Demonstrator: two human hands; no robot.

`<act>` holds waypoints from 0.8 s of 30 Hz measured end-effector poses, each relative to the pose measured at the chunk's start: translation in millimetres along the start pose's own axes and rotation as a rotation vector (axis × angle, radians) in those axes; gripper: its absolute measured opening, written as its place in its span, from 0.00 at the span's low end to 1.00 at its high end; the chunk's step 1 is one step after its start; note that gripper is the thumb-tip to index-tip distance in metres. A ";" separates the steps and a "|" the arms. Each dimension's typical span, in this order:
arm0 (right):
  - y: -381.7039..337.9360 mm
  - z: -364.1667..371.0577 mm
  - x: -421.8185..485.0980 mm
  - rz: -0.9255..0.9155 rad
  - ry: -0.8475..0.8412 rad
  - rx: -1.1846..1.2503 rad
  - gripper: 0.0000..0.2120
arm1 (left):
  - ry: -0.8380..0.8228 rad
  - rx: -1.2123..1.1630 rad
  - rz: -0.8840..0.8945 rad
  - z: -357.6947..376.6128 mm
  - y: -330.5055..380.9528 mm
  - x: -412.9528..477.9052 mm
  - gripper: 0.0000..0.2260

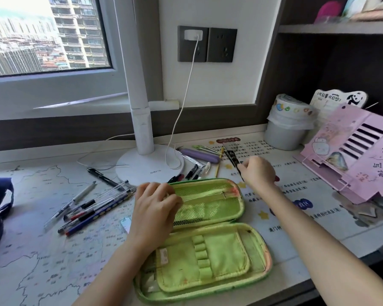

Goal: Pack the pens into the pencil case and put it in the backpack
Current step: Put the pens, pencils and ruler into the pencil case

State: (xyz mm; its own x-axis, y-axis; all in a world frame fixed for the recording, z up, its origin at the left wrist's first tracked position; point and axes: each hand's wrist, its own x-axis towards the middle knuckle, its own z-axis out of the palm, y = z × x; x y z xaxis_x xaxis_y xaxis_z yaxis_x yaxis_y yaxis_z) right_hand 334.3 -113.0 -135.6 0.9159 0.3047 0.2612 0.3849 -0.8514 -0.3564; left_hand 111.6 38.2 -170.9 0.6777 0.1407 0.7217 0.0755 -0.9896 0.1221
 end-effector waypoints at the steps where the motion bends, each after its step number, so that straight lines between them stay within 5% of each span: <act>1: 4.1 6.7 4.4 0.065 -0.049 -0.032 0.17 | -0.002 -0.007 -0.003 0.5 -0.6 0.1 0.03; 5: 2.1 18.4 11.5 0.097 -0.216 -0.112 0.20 | -0.021 -0.005 -0.013 1.5 -1.4 0.1 0.02; 13: 16.2 -1.6 3.2 0.133 0.063 0.033 0.08 | -0.026 -0.014 -0.021 -0.1 -1.6 -0.3 0.04; 17: 0.8 -49.1 -29.0 -0.322 -0.092 0.286 0.07 | -0.004 -0.025 -0.006 -2.2 0.1 0.2 0.03; 20: -18.3 -57.4 -46.0 -0.679 -0.153 -0.025 0.07 | -0.002 -0.018 0.008 -3.9 1.9 0.9 0.03; 24: -42.8 -34.7 -55.8 -0.934 -0.095 -0.348 0.09 | 0.030 -0.020 0.034 -6.8 4.2 0.3 0.05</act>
State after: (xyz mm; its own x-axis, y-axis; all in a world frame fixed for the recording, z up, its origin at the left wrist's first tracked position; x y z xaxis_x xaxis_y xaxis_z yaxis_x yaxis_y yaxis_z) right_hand 262.9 -108.4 -103.8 0.2745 0.9350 0.2248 0.9140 -0.3263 0.2412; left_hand 107.1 34.3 -165.6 0.6572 0.1082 0.7459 0.0379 -0.9931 0.1107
